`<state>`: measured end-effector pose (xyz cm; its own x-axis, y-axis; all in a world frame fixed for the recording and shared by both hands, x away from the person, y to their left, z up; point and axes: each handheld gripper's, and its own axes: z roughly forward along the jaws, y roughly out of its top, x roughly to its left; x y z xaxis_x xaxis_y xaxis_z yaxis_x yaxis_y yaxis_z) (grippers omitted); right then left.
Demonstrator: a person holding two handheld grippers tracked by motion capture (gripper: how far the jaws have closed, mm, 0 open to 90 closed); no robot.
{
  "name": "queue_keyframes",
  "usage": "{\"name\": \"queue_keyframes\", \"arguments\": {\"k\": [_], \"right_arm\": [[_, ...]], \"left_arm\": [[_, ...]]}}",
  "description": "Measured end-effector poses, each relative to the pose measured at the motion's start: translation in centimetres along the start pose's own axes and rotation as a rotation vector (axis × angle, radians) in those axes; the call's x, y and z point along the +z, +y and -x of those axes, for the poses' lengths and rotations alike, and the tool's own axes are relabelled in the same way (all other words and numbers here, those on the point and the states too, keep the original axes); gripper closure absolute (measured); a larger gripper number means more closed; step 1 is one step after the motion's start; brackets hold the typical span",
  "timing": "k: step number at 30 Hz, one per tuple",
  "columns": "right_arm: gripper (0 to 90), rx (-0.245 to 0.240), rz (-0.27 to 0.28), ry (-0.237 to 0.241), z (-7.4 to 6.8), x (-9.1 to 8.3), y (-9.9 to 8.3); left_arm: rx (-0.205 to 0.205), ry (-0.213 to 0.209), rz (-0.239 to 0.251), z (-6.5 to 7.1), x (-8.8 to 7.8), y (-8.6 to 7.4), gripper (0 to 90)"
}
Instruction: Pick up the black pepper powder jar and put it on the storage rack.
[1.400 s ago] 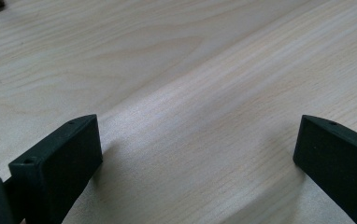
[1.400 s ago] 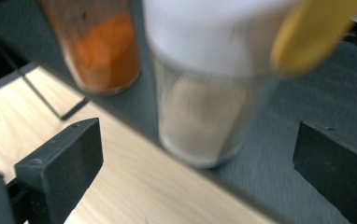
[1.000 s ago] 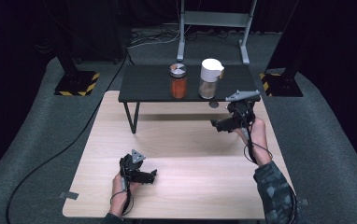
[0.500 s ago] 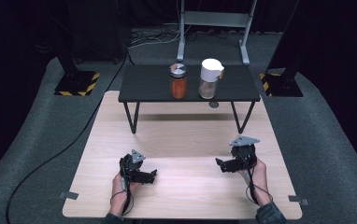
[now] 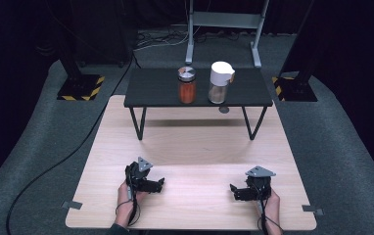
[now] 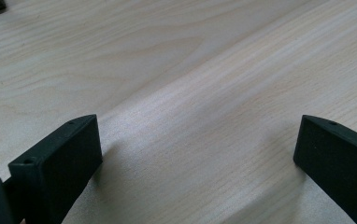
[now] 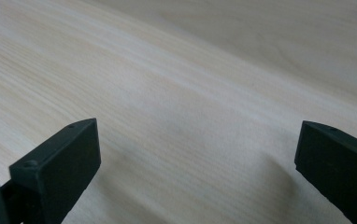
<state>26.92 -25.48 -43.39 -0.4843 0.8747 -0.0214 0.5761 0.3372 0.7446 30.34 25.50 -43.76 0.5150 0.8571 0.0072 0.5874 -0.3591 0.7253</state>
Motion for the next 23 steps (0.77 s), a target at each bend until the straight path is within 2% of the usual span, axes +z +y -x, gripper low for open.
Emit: {"name": "queue_keyframes", "arguments": {"k": [2,3,6,9,14,16,23], "right_arm": [[0.0,-0.01,0.027,-0.005,-0.14,-0.27,-0.49],[0.0,0.001,0.03,-0.003,-0.02,-0.28,-0.62],[0.0,0.011,0.024,0.012,0.39,-0.19,-0.52],[0.0,0.012,0.017,0.003,0.28,-0.08,-0.37],[0.0,0.012,0.038,-0.017,-0.1,-0.26,-0.75],[0.0,0.011,0.034,-0.005,0.11,-0.21,-0.67],[0.0,0.004,0.032,-0.01,-0.04,-0.19,-0.62]], "left_arm": [[0.0,0.0,0.0,-0.02,0.0,0.0,0.5],[0.0,0.0,-0.001,-0.01,0.0,0.01,0.5],[0.0,0.001,0.001,0.03,0.0,-0.03,0.6],[0.0,0.0,0.001,0.01,0.0,-0.02,0.6],[0.0,-0.002,0.0,-0.01,0.0,-0.02,0.6],[-0.001,-0.005,-0.001,-0.07,0.01,0.0,0.6],[-0.001,-0.004,-0.001,-0.07,0.01,0.01,0.5]]}}
